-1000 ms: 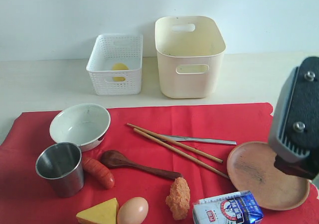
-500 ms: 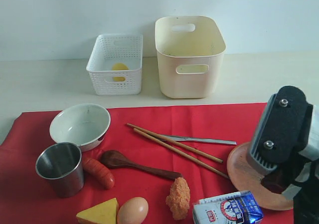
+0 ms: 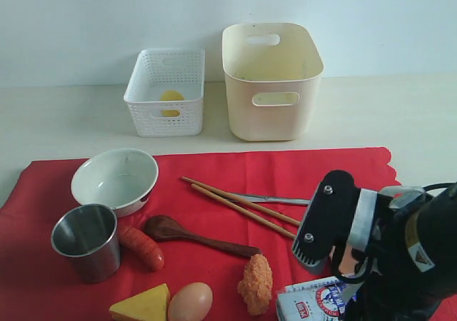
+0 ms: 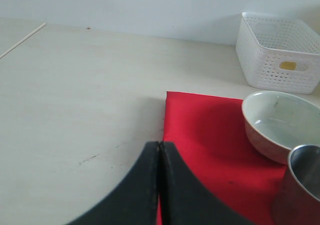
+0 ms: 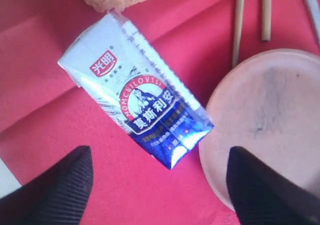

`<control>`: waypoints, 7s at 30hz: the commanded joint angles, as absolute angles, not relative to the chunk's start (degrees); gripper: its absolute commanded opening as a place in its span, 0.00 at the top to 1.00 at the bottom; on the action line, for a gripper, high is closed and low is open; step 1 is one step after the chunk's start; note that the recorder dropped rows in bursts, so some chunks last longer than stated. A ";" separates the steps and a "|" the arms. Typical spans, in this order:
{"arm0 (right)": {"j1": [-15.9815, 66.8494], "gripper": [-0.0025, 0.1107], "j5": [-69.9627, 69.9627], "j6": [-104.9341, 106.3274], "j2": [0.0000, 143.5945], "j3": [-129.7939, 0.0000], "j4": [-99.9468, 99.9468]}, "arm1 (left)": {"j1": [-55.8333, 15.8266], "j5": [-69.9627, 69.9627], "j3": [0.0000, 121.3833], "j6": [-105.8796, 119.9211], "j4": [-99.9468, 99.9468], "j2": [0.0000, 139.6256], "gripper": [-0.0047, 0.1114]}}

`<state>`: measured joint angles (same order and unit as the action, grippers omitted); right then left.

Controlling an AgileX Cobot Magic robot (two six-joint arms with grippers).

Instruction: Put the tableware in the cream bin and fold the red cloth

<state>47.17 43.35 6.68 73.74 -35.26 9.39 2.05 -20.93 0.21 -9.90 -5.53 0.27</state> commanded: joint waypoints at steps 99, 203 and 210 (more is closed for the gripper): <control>46.01 0.98 13.77 18.95 68.92 -40.38 -6.50 | 2.17 -20.35 0.00 -9.78 -5.45 0.00 0.95; 42.62 0.46 41.63 20.19 121.70 -107.25 -19.78 | 2.17 -20.35 0.00 -9.78 -5.45 0.00 0.95; 42.62 0.46 51.25 20.30 118.65 -104.33 -17.90 | 2.17 -20.35 0.00 -9.78 -5.45 0.00 0.95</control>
<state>42.55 49.26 20.34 121.09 -105.98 -18.41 2.05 -20.93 0.21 -9.80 -5.53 0.27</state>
